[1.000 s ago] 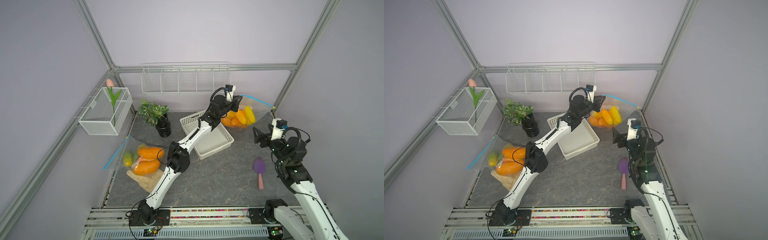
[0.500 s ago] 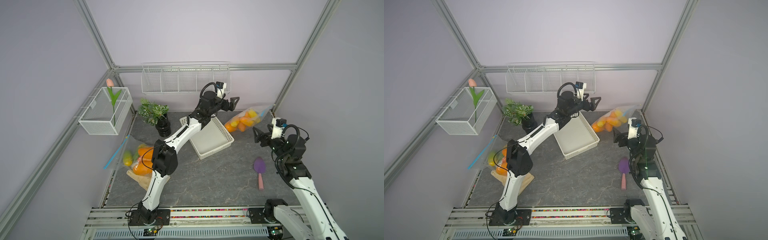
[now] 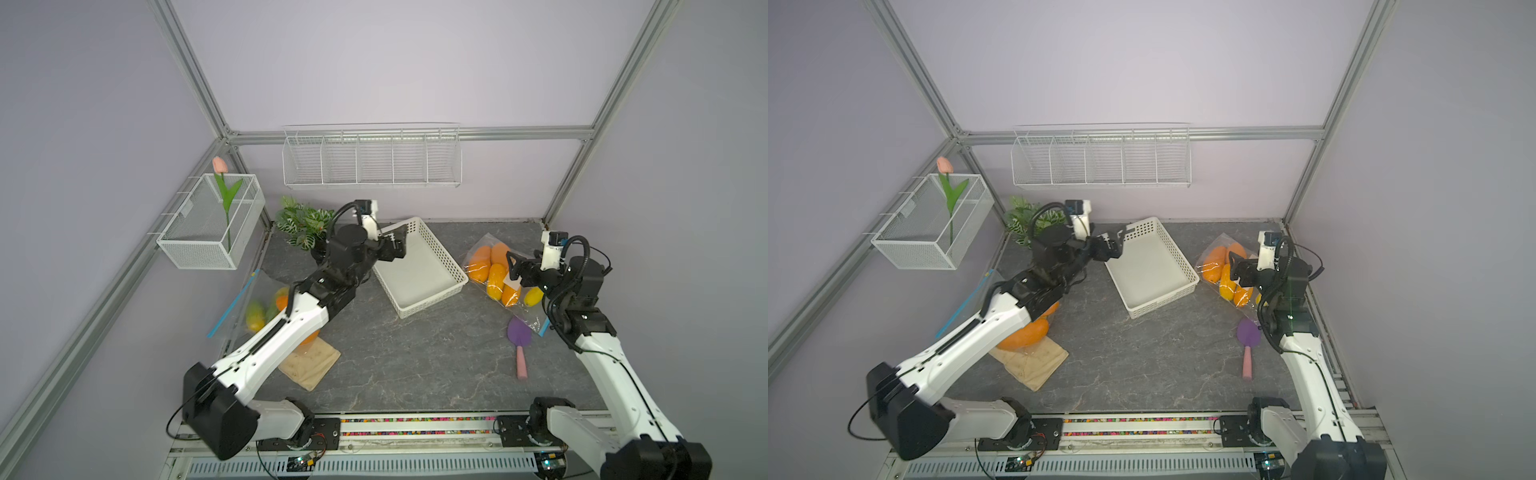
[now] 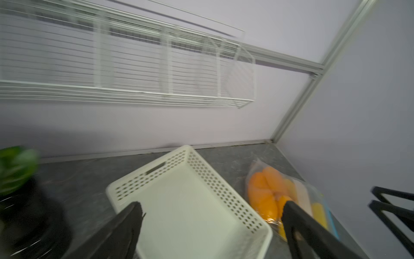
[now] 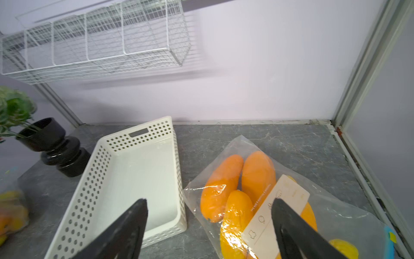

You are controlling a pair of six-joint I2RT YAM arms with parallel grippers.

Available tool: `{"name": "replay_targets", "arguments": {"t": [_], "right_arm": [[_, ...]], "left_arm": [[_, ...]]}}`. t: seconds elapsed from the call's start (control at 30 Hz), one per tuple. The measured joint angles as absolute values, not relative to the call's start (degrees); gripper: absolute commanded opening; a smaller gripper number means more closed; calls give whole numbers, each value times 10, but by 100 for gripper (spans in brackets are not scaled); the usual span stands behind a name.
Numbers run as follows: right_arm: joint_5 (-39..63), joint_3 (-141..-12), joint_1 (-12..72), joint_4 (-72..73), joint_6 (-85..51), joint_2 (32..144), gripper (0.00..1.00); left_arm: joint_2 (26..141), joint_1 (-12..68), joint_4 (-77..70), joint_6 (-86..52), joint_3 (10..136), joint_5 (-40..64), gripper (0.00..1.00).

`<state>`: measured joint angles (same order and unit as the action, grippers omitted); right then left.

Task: Place the mango in a zip-top bag and seal the zipper
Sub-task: Place the zipper food storage bag at the center of the board, then reset both arms

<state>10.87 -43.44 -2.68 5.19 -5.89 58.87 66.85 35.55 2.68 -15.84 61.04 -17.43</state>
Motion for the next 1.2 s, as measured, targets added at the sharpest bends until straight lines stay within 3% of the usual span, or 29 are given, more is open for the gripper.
{"name": "replay_targets", "arguments": {"t": [0.13, 0.27, 0.5, 0.67, 1.07, 1.2], "right_arm": [[80, -392, -41, 107, -39, 621, 89], [61, -324, -46, 190, -19, 655, 89], [58, -230, -48, 360, 8, 727, 89], [74, -220, -48, 428, 7, 758, 89], [75, -206, -37, 442, 12, 724, 89], [66, -176, -25, 483, 18, 737, 89]], "left_arm": [[548, 267, 29, -150, 480, -288, 99], [532, 223, -56, -89, 341, -338, 99], [622, 107, -171, -47, 223, -306, 100], [677, 90, -307, -18, 169, -279, 100], [722, 65, -443, 7, 148, -176, 100], [816, 63, -556, 21, 140, -133, 100]]}}
